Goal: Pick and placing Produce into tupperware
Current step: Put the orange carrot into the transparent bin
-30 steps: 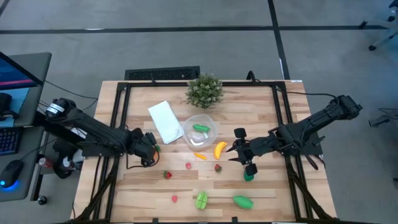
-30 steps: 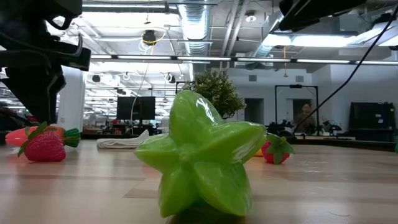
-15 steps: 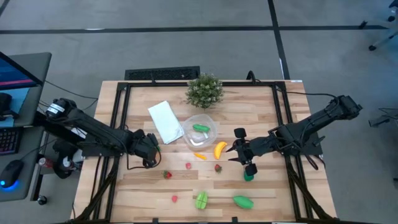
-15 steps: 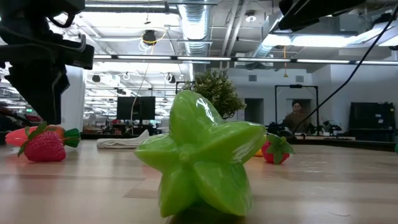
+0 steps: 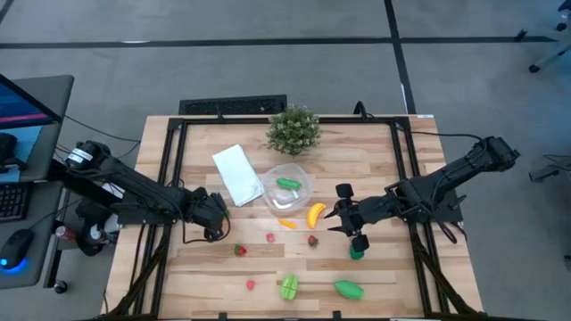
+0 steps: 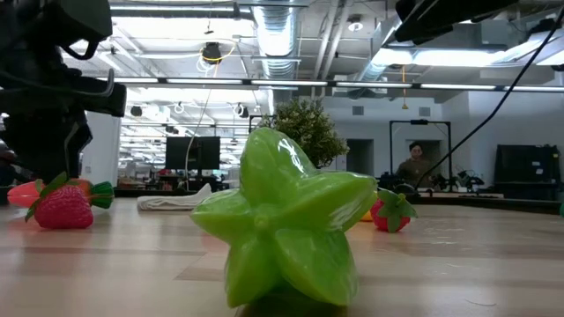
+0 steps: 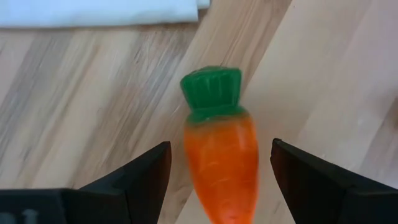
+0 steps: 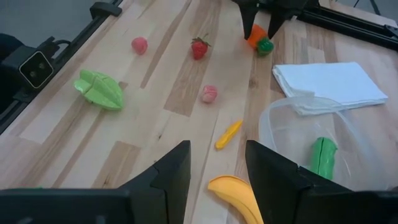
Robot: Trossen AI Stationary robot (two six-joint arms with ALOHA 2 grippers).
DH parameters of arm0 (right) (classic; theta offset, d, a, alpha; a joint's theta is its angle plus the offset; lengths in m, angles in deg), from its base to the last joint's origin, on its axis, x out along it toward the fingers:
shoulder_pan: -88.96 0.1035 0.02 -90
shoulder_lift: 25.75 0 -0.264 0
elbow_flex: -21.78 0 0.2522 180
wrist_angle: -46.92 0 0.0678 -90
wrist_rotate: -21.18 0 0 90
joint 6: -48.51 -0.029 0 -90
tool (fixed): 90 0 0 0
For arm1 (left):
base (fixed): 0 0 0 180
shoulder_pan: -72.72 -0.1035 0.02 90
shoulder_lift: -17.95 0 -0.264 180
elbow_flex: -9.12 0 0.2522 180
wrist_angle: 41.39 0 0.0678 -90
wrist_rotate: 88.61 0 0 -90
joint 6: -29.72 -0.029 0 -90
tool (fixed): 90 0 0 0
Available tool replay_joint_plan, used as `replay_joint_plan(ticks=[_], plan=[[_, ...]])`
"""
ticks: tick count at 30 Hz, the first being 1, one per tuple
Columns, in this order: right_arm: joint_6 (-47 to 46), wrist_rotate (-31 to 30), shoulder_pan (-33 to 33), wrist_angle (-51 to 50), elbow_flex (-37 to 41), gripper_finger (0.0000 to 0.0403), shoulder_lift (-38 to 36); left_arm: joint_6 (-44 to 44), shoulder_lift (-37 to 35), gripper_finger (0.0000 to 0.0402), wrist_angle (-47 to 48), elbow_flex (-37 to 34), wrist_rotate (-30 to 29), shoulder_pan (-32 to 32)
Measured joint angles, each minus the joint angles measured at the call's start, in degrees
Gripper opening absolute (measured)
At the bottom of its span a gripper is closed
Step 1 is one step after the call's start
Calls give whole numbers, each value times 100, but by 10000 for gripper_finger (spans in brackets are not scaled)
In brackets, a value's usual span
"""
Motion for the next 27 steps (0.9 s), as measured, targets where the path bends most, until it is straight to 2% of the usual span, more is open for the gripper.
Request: replay_joint_plan(ticks=[18,27], plan=[[-146,3,0,31,2,146,0,-313,27,264,-289,-25,-159,0],[-146,2,-1,21,21,146,0,-509,693,264,-573,-7,-28,0]])
